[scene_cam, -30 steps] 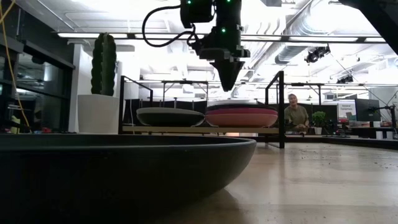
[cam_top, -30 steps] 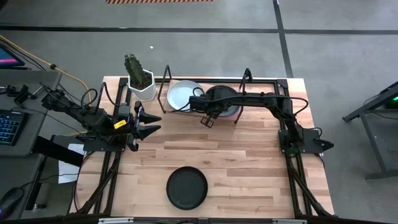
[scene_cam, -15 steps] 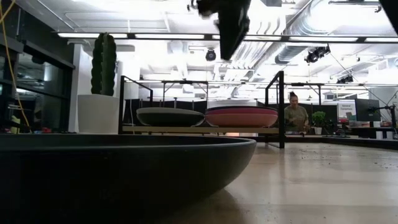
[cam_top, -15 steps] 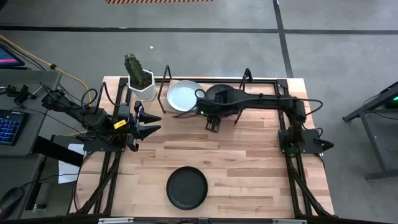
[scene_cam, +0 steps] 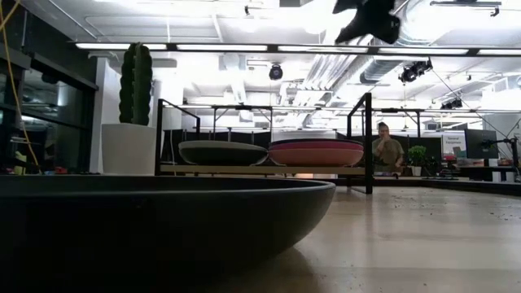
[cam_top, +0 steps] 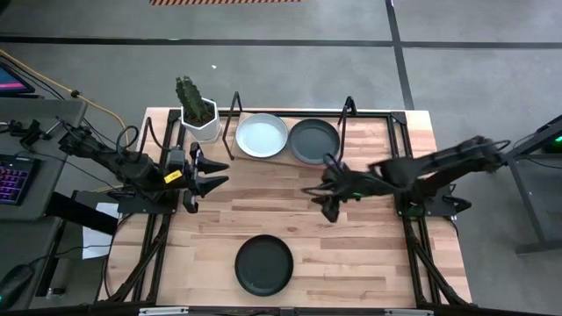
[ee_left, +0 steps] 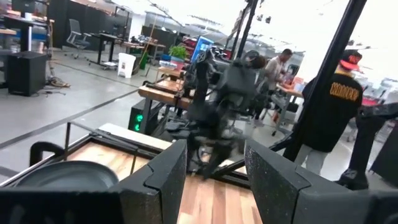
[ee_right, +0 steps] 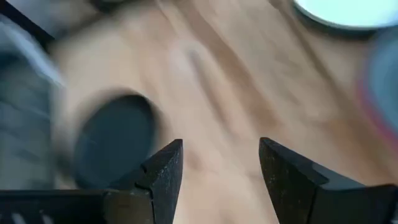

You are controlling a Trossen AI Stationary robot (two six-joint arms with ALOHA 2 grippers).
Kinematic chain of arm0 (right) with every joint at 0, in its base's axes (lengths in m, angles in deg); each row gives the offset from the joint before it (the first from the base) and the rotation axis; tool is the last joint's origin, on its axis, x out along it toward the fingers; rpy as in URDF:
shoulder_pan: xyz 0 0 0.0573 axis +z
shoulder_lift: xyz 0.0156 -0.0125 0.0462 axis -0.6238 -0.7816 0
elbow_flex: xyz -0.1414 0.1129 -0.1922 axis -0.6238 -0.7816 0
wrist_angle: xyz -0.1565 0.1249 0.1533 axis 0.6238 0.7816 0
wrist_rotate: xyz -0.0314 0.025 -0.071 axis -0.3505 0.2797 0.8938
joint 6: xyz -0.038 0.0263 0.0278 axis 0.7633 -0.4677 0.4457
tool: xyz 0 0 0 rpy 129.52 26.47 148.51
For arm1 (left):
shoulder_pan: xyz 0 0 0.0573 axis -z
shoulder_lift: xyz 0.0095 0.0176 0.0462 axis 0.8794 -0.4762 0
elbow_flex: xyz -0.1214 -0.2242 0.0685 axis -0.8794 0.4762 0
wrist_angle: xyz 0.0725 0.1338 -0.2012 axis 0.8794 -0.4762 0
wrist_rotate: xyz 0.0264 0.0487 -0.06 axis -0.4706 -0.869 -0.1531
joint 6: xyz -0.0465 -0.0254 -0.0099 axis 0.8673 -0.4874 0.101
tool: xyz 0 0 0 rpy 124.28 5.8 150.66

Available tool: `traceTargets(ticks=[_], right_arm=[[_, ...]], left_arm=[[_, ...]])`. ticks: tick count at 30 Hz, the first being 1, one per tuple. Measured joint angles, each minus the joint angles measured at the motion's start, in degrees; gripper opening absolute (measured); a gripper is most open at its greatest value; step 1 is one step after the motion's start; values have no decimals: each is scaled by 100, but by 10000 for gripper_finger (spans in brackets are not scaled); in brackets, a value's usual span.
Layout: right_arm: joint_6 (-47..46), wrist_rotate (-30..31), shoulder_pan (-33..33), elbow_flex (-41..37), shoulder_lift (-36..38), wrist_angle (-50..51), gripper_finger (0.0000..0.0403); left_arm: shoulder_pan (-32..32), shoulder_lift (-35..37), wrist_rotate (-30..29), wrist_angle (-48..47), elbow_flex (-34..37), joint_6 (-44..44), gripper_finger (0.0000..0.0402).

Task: Place and stack plates onto a shelf
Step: Stack the black plate on top of the white plate on the shelf

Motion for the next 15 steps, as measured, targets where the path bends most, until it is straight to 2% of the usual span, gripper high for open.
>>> traceTargets(ticks=[3,6,12,15], right_arm=[[-502,249,302,-874,599,-1611,193],[-606,607,483,-1370,912,-2633,193],[-518,725,530,-1394,941,-2825,193],[-573,444,523,-1287,801,-2812,193]], left_arm=[[-2,-57,-16,11,0,1,152],[0,-139,-156,7,0,1,152],[-2,-320,-245,65,0,3,152],[-2,-398,-245,58,0,10,152]])
